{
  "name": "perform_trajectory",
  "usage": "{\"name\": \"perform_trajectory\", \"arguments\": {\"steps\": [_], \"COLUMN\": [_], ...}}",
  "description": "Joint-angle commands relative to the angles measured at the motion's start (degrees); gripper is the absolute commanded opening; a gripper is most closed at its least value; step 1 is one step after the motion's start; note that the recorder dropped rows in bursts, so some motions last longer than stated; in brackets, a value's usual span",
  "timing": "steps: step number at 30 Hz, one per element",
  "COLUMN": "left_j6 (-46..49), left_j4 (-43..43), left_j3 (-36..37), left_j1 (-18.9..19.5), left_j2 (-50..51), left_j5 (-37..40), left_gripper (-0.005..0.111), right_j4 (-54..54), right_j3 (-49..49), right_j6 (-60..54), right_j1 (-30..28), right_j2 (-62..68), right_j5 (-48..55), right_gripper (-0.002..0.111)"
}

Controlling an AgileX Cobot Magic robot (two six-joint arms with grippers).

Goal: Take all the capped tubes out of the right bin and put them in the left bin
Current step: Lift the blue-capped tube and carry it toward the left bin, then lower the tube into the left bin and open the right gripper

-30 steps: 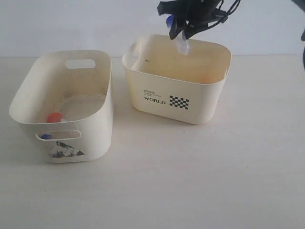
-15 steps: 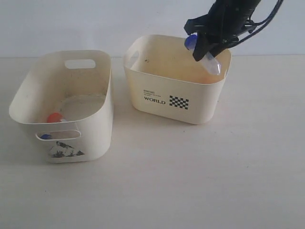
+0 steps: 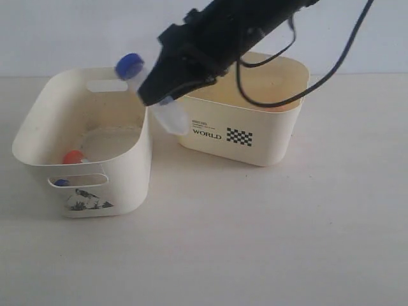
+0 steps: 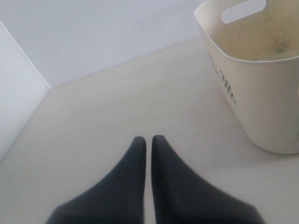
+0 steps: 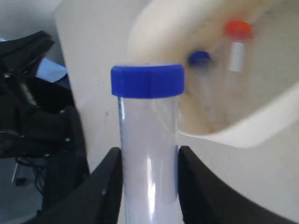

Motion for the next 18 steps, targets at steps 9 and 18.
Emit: {"name": "perform_trajectory", "arguments": {"steps": [9, 18], "left_j6": [-0.5, -0.5], "left_j4": [0.1, 0.1], "left_j3": [-0.2, -0.2], "left_j1": [0.0, 0.0], "left_j2": [0.0, 0.0], "left_j5": [-0.2, -0.1], "left_gripper": [0.004, 0.004], "right_j4": [16.3, 2.6], "right_j3": [-9.3, -14.7], "right_j6": [-12.8, 0.6], "right_j1": [9.7, 8.9], "right_j2": [11.9, 16.6], "right_j5": [-18.0, -21.2], "right_gripper": [0.0, 0.058]}}
